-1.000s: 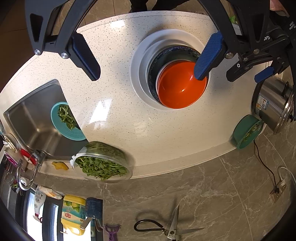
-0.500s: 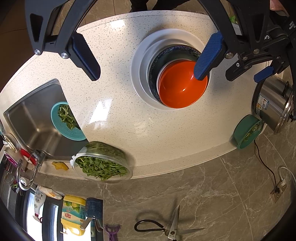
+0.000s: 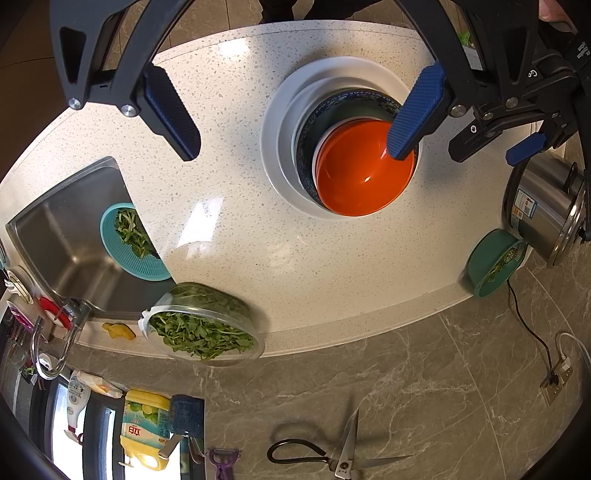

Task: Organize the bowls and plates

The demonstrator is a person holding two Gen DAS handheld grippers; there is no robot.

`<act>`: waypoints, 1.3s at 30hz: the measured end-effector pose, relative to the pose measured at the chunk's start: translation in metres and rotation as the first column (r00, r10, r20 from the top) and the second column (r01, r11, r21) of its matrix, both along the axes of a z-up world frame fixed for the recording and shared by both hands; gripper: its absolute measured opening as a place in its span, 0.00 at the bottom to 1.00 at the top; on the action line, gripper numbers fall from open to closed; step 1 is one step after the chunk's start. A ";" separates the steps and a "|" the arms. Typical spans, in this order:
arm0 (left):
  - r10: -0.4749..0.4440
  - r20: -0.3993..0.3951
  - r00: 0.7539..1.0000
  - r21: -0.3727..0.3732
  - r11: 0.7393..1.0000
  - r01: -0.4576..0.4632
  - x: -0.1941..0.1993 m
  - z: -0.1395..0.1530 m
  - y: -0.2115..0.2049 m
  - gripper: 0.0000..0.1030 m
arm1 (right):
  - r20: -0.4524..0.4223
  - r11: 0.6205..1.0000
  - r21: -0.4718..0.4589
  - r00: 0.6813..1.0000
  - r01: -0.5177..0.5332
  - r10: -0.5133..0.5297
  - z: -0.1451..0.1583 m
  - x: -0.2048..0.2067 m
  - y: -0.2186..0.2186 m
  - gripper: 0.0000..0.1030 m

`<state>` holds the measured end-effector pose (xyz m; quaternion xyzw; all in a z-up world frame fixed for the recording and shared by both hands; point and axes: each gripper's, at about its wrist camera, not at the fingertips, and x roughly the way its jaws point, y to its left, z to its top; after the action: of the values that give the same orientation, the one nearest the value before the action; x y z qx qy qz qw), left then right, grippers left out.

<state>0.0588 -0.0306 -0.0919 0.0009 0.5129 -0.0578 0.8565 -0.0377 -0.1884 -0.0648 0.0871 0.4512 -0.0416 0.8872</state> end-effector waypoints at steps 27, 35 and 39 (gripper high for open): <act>0.010 -0.007 1.000 0.002 1.000 -0.010 0.004 -0.003 -0.004 1.00 | -0.008 1.000 -0.001 1.000 -0.015 0.015 -0.005 0.010 -0.002 1.00; 0.009 -0.007 1.000 0.003 1.000 -0.009 0.006 -0.004 -0.006 1.00 | -0.008 1.000 -0.001 1.000 -0.016 0.016 -0.005 0.012 -0.003 1.00; 0.011 -0.010 1.000 0.003 1.000 -0.011 0.006 -0.005 -0.006 1.00 | -0.011 1.000 0.000 1.000 -0.017 0.017 -0.007 0.012 -0.004 1.00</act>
<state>0.0652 -0.0371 -0.0970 -0.0010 0.5172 -0.0523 0.8543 -0.0252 -0.1920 -0.0717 0.0831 0.4569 -0.0343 0.8850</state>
